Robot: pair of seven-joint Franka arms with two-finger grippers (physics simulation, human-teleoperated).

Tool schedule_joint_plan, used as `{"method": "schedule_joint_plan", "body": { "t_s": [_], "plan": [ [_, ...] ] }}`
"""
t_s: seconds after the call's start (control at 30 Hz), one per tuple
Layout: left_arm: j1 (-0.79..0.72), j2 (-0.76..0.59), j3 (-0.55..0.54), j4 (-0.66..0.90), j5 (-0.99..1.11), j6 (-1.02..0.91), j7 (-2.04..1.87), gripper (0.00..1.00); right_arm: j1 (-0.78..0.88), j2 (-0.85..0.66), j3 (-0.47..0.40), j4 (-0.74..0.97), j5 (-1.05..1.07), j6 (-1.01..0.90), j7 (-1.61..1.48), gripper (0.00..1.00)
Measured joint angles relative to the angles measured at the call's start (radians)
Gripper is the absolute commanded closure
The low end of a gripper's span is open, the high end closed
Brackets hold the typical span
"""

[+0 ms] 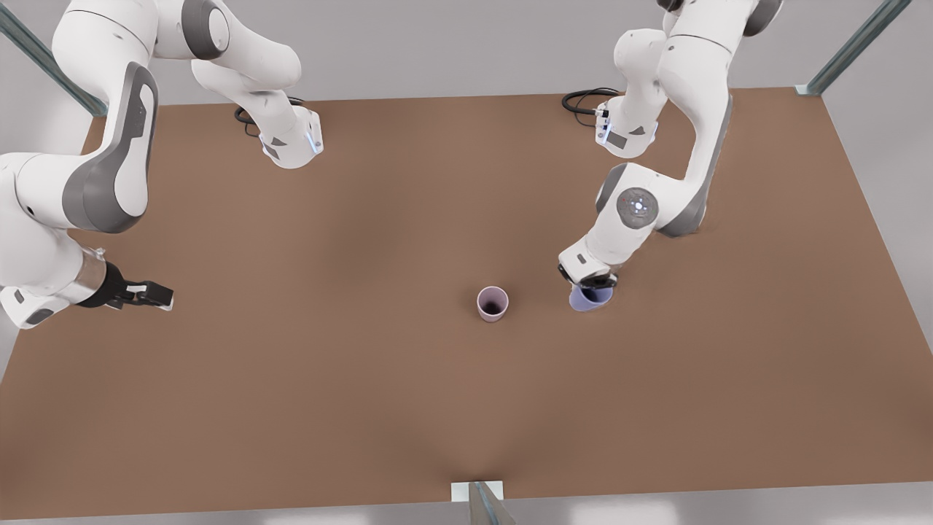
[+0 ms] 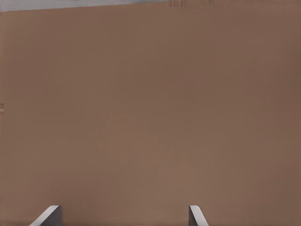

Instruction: Stack the cups, with the pink cup at the bottom and the purple cup at the top

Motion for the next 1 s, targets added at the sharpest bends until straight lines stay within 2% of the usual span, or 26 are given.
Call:
{"method": "schedule_joint_plan", "body": {
  "t_s": [0.27,0.37,1.0],
  "plan": [
    [-0.218,0.220,-0.005,0.319,0.030,-0.049,-0.252,0.79,0.000,0.000,0.000,0.000,0.000,0.008,-0.022,0.00],
    [-0.253,0.271,-0.005,0.382,0.058,-0.056,-0.341,0.79,0.000,0.000,0.000,0.001,0.000,0.010,-0.028,0.00],
    [-0.264,0.320,0.003,0.397,0.113,-0.063,-0.666,0.79,-0.003,0.003,-0.001,0.002,-0.001,0.024,-0.050,0.00]
  ]
}}
